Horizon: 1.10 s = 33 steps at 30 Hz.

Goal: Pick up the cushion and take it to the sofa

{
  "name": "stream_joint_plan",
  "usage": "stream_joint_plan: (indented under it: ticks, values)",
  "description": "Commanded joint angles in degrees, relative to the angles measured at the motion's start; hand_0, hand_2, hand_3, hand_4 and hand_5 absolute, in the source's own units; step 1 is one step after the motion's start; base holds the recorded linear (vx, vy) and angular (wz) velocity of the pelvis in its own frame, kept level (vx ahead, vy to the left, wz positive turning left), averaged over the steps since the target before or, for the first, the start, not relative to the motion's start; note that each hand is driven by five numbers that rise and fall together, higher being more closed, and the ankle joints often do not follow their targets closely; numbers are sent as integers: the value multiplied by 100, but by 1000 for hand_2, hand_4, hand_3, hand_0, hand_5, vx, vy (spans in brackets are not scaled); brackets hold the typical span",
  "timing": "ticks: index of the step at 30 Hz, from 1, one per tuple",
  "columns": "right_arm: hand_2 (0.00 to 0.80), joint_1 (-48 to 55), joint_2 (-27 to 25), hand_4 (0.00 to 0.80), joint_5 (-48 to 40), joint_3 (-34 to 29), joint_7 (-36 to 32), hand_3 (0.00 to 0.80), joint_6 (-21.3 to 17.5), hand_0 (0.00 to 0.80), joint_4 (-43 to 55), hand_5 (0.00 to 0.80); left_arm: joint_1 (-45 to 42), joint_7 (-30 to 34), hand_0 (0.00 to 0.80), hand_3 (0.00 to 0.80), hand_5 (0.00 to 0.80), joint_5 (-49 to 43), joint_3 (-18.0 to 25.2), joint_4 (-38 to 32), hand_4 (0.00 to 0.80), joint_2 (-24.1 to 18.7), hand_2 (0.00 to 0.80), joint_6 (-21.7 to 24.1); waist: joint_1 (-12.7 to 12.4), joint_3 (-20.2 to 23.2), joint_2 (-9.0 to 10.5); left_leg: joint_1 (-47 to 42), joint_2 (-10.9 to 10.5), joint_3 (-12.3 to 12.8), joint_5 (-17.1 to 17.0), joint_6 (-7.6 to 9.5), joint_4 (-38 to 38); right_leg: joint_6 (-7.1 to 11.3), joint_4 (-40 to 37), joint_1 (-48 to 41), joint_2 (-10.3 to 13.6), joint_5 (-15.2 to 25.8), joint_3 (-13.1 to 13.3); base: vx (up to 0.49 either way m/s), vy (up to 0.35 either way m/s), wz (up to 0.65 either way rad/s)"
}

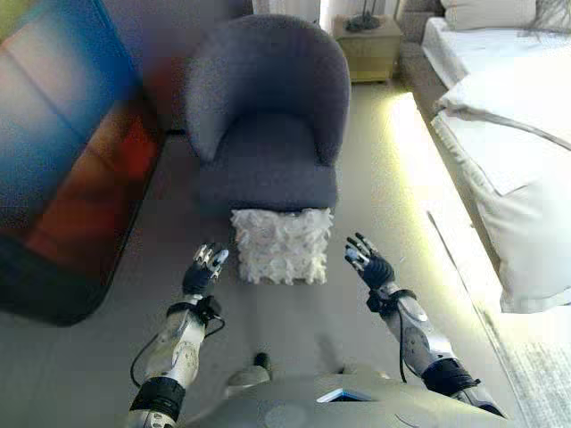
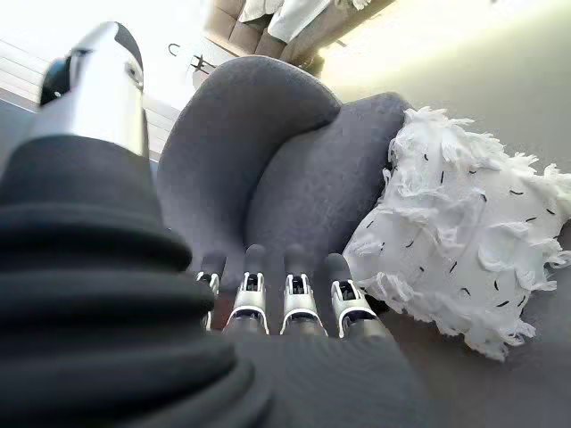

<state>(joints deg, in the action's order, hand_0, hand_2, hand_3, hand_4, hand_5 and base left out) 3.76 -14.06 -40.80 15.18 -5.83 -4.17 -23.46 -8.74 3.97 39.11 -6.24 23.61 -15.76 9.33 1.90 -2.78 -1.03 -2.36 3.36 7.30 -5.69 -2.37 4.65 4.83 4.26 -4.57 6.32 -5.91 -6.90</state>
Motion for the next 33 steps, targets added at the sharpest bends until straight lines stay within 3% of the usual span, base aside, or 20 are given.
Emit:
stream_joint_plan:
  ticks: [1, 6, 20, 23, 25, 28, 33]
  values:
    - [0, -310, 178, 0, -192, -109, 3, 0, -409, 0, 200, 0, 501, -56, 0, 0, 0, 34, -39, -59, 0, -253, 0, 321, -276, -177, 249, 154, -7, -309, 582, 165, -509, 83, 38, 203, 159, 427, -34, 14, -68, 1]
    - [0, -151, 89, 0, -199, -251, 99, 0, -203, 0, 350, 0, 490, -96, 0, 0, 0, -151, -46, -34, 0, -177, 0, 354, -245, -121, 281, 173, 109, -316, 504, 54, -458, -18, -102, 125, 39, 389, -114, 42, -81, 4]
    - [0, 11, 56, 0, -213, -219, -139, 0, -187, 0, 415, 0, 197, -192, 0, 0, 0, -119, 75, -233, 0, -179, 0, 445, -87, -173, 201, 192, 305, -196, 535, -55, -719, -172, 35, 213, -46, 275, -67, 31, -27, 3]
    - [0, 68, 46, 0, -117, -228, -14, 0, -83, 0, 505, 0, 161, -158, 0, 0, 0, -38, 84, -325, 0, -158, 0, 271, -46, -147, 221, 166, 281, 46, 588, -44, -825, -152, 29, 159, -3, 281, -154, 36, 21, 2]
    - [0, 112, 2, 0, -145, -291, 45, 0, -143, 0, 514, 0, 209, 10, 0, 0, 0, -3, 75, -292, 0, -185, 0, 215, 15, -163, 222, 205, 276, 281, 632, -17, -940, -126, 166, 195, 30, 243, -238, 6, 85, 8]
    - [0, 80, 25, 0, -251, -320, 125, 0, -184, 0, 379, 0, 307, -64, 0, 0, 0, -85, 13, -182, 0, -158, 0, 284, 87, -184, 221, 129, 229, 300, 692, 58, -909, -84, 366, 287, 67, 202, -198, 15, 168, 16]
    - [0, 112, 212, 0, -247, -435, 185, 0, -213, 0, 273, 0, 334, -181, 0, 0, 0, -265, 37, -164, 0, -265, 0, 308, 124, -185, 283, 31, -58, 449, 837, 359, -830, 235, 1018, 403, 454, 647, -36, 26, 207, 4]
